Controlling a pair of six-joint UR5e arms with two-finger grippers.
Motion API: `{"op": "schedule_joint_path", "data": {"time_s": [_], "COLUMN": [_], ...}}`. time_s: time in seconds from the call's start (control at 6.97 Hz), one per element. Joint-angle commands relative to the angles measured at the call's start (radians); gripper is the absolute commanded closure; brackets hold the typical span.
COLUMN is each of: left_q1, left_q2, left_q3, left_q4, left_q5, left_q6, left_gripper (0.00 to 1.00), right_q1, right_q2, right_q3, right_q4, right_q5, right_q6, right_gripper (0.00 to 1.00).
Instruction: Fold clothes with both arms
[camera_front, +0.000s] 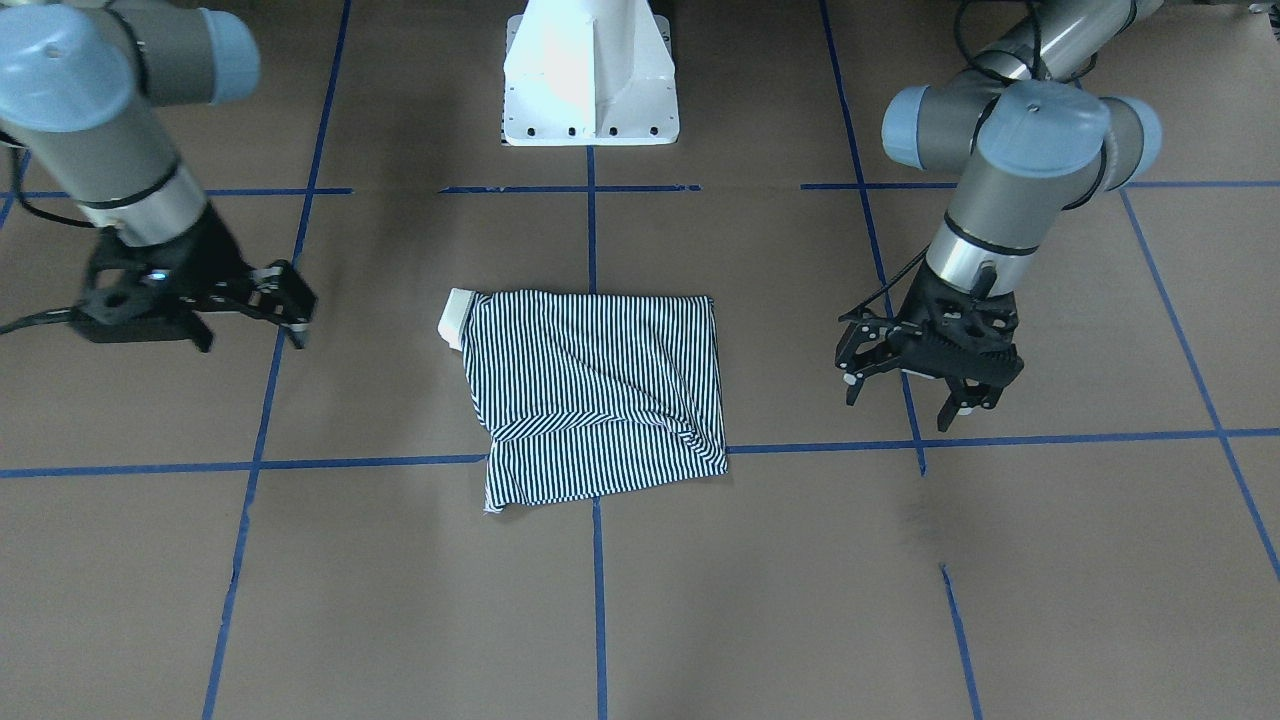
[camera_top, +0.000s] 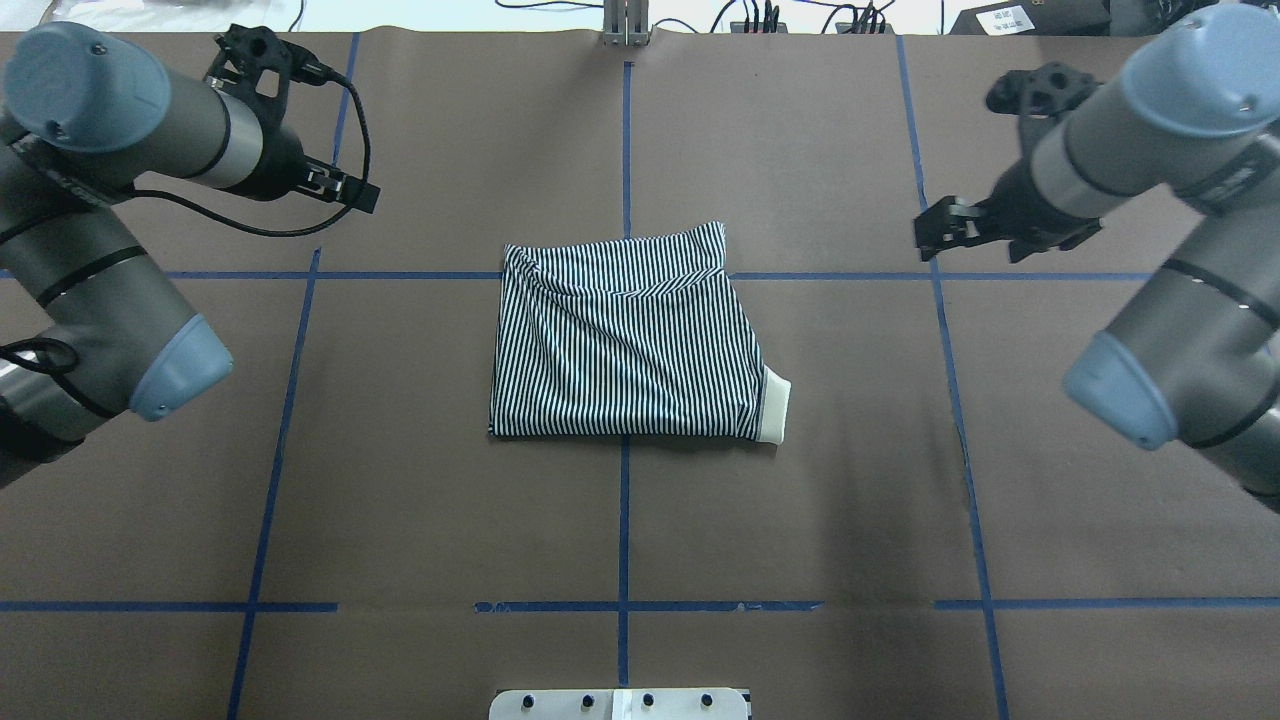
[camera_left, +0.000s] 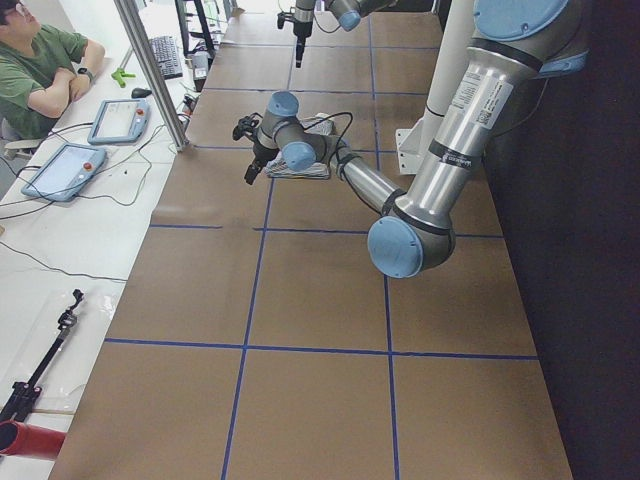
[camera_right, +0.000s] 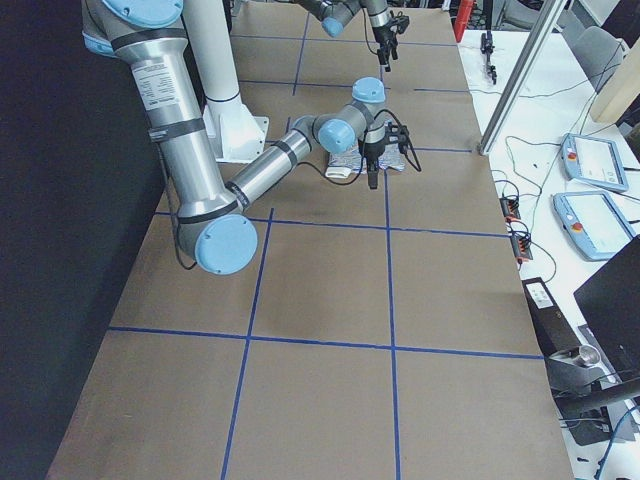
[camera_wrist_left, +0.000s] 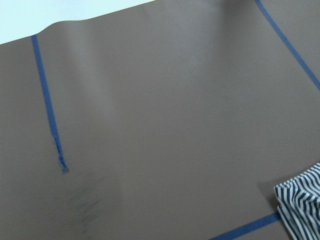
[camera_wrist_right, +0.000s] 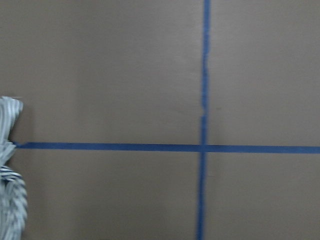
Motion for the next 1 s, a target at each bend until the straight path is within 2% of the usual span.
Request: {"op": "schedule_joint_path", "data": {"time_s": [0.0, 0.14, 0.29, 0.43, 0.57, 0.72, 0.86], "left_q1": [-0.175, -0.264, -0.353, -0.455, -0.488, -0.490, -0.513], "left_q2": [0.145, 0.208, 0.242, 0.273, 0.336, 0.374, 0.385], "left_q3": [-0.111, -0.115, -0.108, -0.100, -0.100, -0.050, 0.061], "left_q4": [0.035, 0.034, 0.038, 0.061, 0.089, 0.095, 0.101], "left_q5": [-0.130, -0.153, -0.193, -0.303, -0.353, -0.355, -0.455], "left_q6": [0.237, 0.360, 0.493, 0.537, 0.540, 0.533, 0.534], "left_gripper": [0.00, 0.00, 0.00, 0.00, 0.00, 0.00, 0.00], "right_q1": [0.254, 0.360, 0.425, 0.456, 0.467, 0.493, 0.511], "right_q2": [-0.210, -0.269, -0.306, -0.364, -0.401, -0.404, -0.404], "right_q3": [-0.004, -0.046, -0.086, -0.089, -0.094, -0.153, -0.199], "right_q4": [0.000, 0.000, 0.000, 0.001, 0.001, 0.001, 0.004], "right_q5": [0.117, 0.174, 0.184, 0.185, 0.181, 0.187, 0.204], "right_q6": [-0.460, -0.645, -0.752, -0.758, -0.752, -0.756, -0.761], "right_gripper": [0.00, 0.00, 0.00, 0.00, 0.00, 0.00, 0.00]}}
